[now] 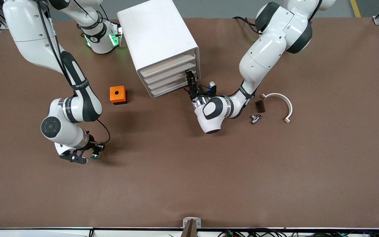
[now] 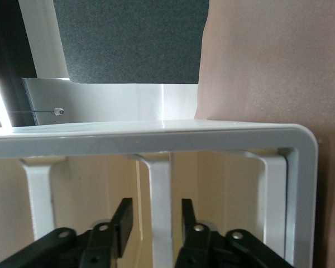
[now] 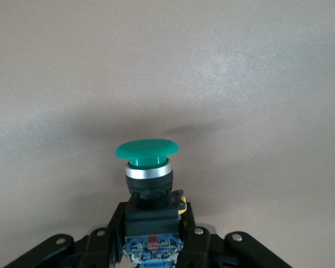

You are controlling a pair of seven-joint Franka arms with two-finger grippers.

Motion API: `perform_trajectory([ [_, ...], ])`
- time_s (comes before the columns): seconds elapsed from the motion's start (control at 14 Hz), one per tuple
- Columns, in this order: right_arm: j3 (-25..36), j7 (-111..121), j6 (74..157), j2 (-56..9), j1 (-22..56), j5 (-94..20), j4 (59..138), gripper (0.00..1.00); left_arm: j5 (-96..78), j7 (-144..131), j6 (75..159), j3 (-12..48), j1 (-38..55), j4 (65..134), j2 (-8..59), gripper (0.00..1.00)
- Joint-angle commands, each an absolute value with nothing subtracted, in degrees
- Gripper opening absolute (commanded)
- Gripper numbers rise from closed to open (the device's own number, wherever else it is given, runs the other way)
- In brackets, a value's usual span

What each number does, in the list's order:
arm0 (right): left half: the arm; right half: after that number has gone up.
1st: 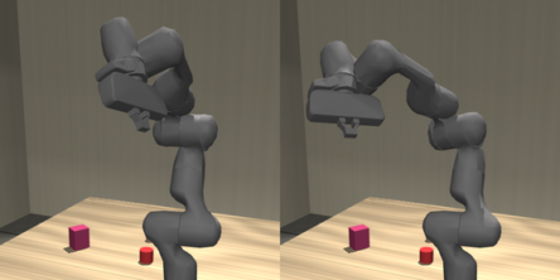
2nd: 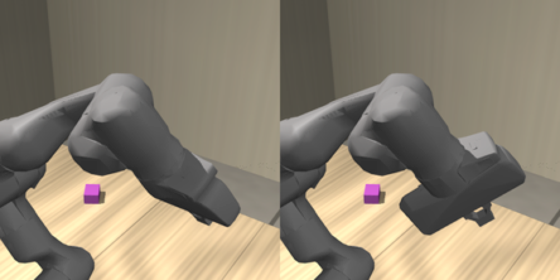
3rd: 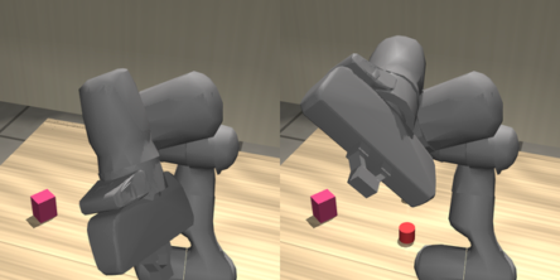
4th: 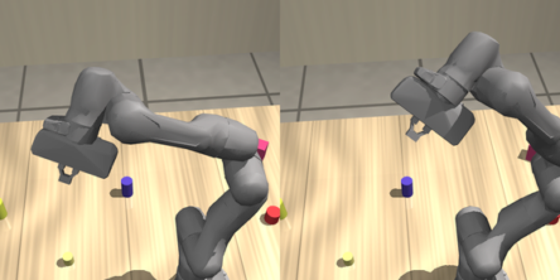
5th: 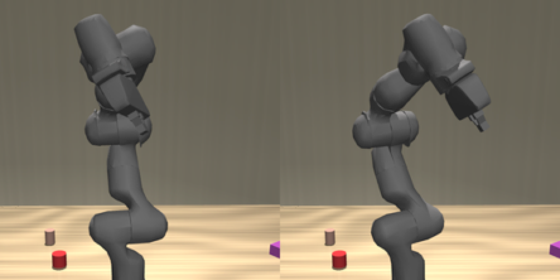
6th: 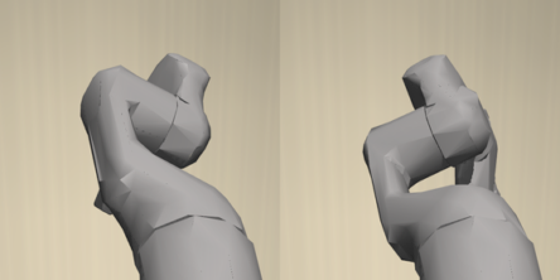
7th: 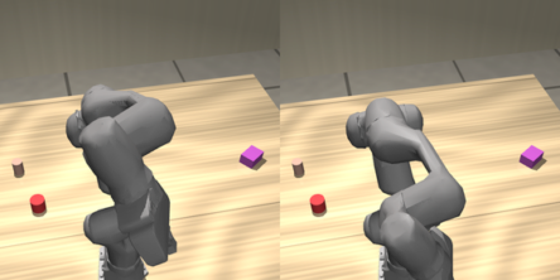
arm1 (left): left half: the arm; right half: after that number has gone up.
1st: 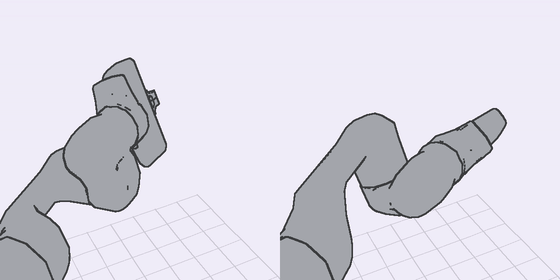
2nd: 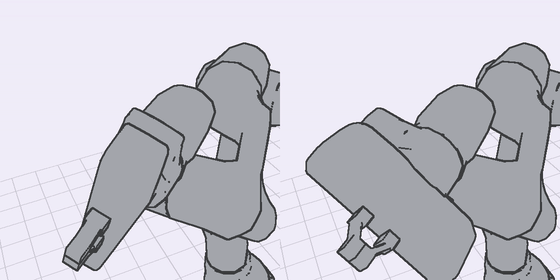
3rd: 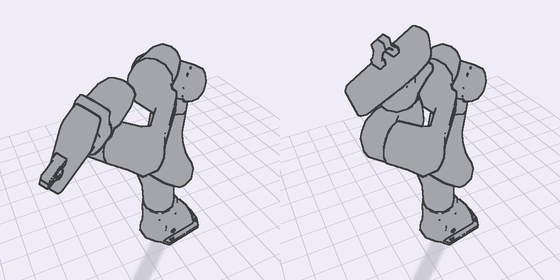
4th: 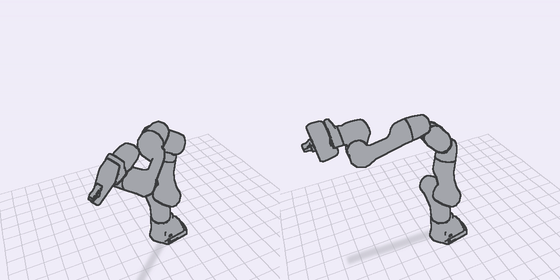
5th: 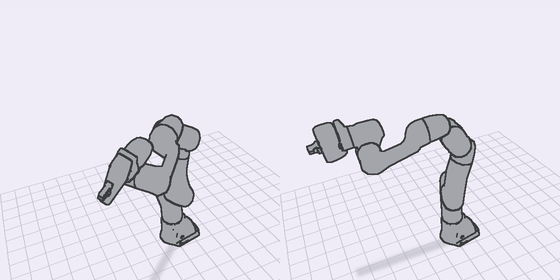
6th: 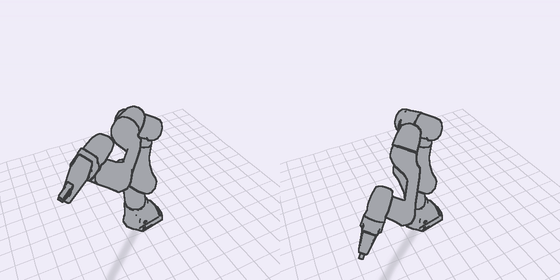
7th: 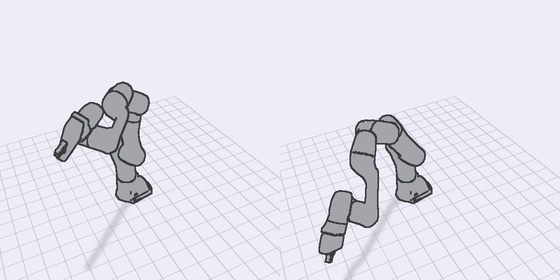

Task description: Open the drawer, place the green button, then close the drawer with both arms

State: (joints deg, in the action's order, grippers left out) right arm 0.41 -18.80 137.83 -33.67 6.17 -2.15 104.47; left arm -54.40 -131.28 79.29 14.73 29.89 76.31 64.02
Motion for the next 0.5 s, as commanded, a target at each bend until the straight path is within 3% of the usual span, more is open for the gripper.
perform_trajectory([
  [0.0,0.62,-21.96,134.92,-30.24,6.85,-2.64,105.12,0.0,-55.72,-132.45,78.05,14.41,30.23,74.88,65.65,0.32],
  [0.43,0.53,-28.9,126.14,-24.27,9.4,-2.64,105.12,0.0,-55.81,-132.54,78.05,14.33,30.67,74.71,66.01,0.13],
])
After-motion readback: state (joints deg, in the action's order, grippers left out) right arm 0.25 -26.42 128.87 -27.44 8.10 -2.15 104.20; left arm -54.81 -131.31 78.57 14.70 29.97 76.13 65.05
